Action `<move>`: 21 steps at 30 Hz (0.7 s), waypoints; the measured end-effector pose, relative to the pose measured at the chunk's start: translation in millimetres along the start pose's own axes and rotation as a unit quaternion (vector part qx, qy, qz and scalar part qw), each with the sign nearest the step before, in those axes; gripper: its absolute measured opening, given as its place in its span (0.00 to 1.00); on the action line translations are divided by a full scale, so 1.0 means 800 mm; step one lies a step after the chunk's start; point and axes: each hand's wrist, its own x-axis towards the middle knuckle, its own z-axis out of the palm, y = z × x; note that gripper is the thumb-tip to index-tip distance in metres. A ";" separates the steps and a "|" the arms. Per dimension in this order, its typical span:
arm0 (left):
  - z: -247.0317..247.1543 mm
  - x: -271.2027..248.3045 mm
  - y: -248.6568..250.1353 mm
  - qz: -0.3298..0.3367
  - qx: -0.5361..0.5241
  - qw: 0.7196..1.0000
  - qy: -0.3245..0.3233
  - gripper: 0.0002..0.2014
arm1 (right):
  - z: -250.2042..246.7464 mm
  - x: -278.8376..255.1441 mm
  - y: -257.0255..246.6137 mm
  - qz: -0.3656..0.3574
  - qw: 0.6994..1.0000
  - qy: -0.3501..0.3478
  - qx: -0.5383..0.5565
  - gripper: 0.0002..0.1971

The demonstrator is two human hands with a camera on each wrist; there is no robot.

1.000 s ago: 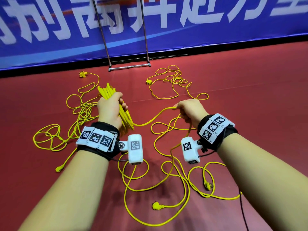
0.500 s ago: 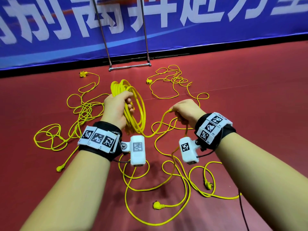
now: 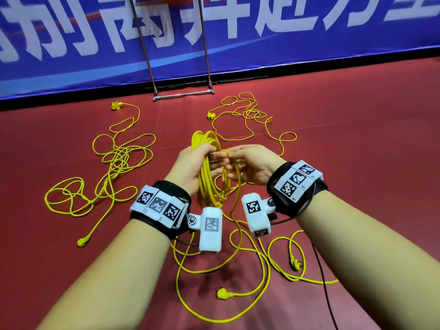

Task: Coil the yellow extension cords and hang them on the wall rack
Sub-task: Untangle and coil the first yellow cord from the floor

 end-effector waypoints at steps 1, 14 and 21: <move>0.000 0.000 -0.001 -0.003 -0.003 1.000 -0.001 0.04 | 0.001 0.000 0.001 0.019 1.000 -0.025 -0.001 0.12; -0.003 0.000 -0.008 0.007 0.029 0.999 0.020 0.06 | 0.005 -0.004 -0.003 0.096 0.978 -0.119 0.142 0.18; -0.006 0.000 -0.009 0.032 0.064 0.997 0.035 0.01 | 0.016 -0.007 0.002 0.047 0.982 -0.164 0.075 0.19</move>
